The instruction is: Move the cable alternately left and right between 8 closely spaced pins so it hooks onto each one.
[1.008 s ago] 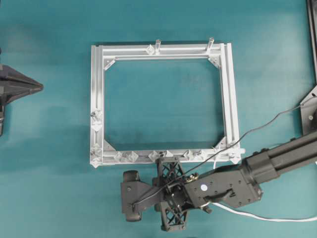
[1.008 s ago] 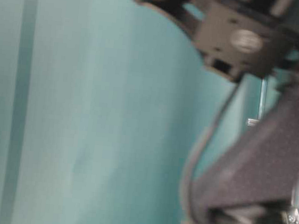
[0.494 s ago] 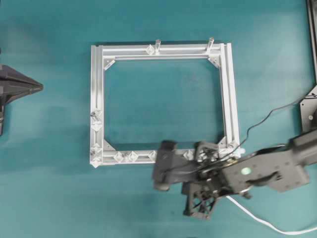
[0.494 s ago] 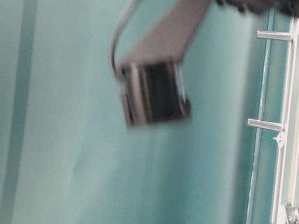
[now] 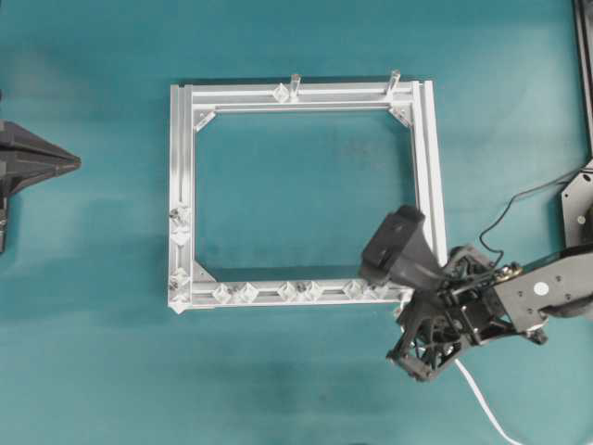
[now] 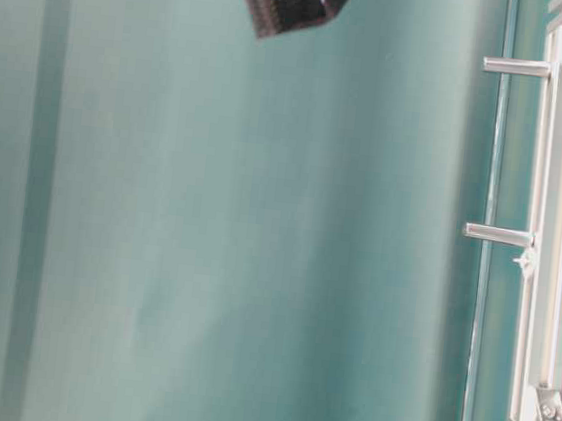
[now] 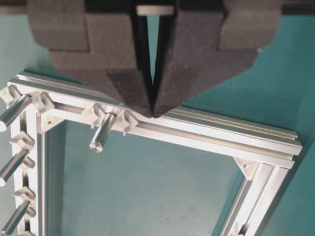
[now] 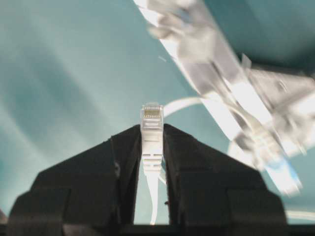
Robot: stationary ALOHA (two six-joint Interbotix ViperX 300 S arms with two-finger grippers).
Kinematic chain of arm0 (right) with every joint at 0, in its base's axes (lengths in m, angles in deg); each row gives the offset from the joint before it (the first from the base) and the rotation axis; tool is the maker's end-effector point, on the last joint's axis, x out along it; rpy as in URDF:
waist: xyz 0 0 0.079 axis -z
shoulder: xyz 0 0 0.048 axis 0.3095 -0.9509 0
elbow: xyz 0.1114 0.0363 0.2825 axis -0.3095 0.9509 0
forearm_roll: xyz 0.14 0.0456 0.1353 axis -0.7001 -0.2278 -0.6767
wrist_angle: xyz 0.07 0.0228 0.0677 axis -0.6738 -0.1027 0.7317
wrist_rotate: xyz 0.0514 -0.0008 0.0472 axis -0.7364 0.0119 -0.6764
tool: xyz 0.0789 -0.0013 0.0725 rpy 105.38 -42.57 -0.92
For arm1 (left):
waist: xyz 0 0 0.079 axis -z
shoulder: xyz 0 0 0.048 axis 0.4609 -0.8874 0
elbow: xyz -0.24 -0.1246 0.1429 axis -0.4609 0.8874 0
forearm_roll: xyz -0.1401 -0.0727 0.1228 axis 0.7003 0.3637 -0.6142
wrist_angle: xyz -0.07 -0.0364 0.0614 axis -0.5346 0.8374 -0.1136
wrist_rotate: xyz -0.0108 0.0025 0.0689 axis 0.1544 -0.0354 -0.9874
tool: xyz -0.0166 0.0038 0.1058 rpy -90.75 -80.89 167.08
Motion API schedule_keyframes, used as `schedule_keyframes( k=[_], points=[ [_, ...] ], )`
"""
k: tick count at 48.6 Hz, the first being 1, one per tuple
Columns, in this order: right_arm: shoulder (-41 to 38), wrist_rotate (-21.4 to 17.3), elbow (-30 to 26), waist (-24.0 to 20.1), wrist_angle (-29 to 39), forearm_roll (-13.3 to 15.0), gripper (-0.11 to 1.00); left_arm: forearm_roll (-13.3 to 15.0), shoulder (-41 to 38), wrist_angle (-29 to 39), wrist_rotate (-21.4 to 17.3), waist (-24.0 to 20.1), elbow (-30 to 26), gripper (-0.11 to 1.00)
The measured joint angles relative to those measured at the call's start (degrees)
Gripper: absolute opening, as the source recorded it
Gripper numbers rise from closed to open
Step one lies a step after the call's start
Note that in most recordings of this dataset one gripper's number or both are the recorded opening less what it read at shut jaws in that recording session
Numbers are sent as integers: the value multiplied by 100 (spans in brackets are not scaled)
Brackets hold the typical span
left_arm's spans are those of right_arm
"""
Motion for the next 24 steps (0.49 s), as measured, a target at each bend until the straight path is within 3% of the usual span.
schedule_keyframes(
  k=[24],
  points=[
    [18,-2751,0,0,343,879,15,0,9,0,0,0,0,3]
  ],
)
